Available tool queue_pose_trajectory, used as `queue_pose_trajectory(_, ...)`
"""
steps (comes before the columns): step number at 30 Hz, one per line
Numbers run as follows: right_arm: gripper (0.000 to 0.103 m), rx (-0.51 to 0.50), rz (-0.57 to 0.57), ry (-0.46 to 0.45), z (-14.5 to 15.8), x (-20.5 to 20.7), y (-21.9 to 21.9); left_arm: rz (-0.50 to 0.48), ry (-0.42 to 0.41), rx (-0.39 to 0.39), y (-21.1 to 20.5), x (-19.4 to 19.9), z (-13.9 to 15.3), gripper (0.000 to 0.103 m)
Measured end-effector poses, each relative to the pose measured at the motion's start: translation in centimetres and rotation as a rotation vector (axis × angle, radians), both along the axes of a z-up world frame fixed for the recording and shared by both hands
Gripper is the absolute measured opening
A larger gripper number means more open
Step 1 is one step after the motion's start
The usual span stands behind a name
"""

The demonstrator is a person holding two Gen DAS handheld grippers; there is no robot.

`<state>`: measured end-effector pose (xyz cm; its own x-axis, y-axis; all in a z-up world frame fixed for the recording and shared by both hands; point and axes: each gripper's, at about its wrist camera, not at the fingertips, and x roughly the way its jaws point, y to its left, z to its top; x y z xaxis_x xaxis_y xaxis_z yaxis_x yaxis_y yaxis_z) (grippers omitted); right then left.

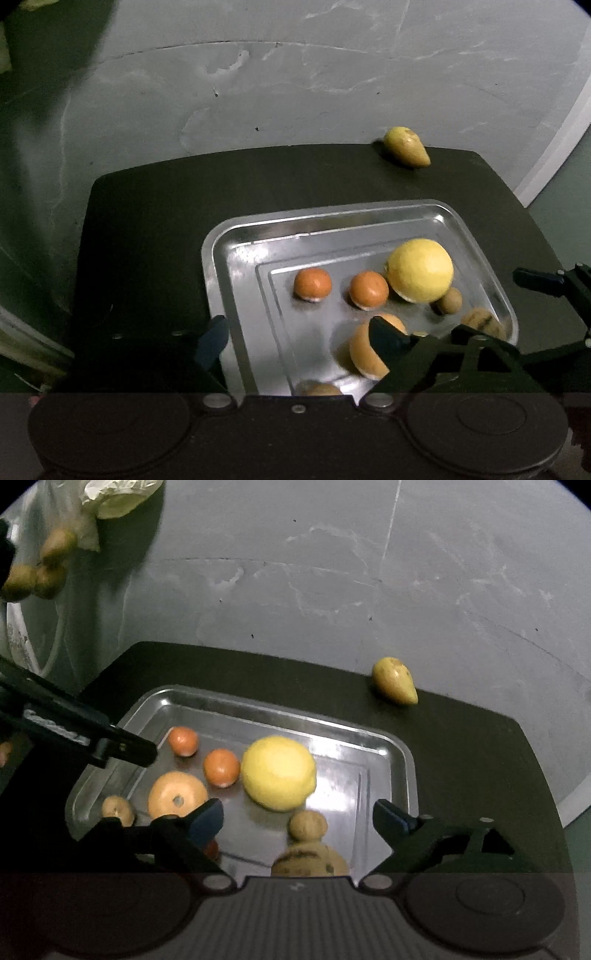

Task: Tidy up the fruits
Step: 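Withdraw both tools from the tray toward the yellow pear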

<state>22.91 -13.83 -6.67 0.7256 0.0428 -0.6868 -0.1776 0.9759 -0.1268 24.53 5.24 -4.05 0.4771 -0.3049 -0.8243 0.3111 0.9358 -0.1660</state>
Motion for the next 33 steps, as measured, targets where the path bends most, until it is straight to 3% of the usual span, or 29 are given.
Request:
queue_pose_trajectory(7, 0.101, 0.033, -0.037, 0.055, 0.5, -1.7, -1.1, -0.084, 0.022, -0.016, 1.3, -1.9, 0.1, 0.091)
queue_pose_trajectory(11, 0.103, 0.062, -0.039, 0.119, 0.5, -2.3, -1.8, -0.151, 0.023, -0.015, 1.7, -2.9, 0.1, 0.102)
queue_pose_trajectory(16, 0.103, 0.029, -0.063, 0.161, 0.1, -2.2, -2.5, -0.215, 0.036, 0.013, 1.6, -3.4, 0.0, 0.102)
queue_pose_trajectory(23, 0.103, -0.039, -0.114, 0.184, 0.1, -1.3, -4.6, -0.224, 0.057, 0.05, 1.5, -2.5, -0.4, 0.102)
queue_pose_trajectory(33, 0.103, -0.06, -0.135, 0.167, 0.5, 0.0, -6.9, -0.193, 0.048, 0.071, 0.4, -1.3, -0.1, 0.102)
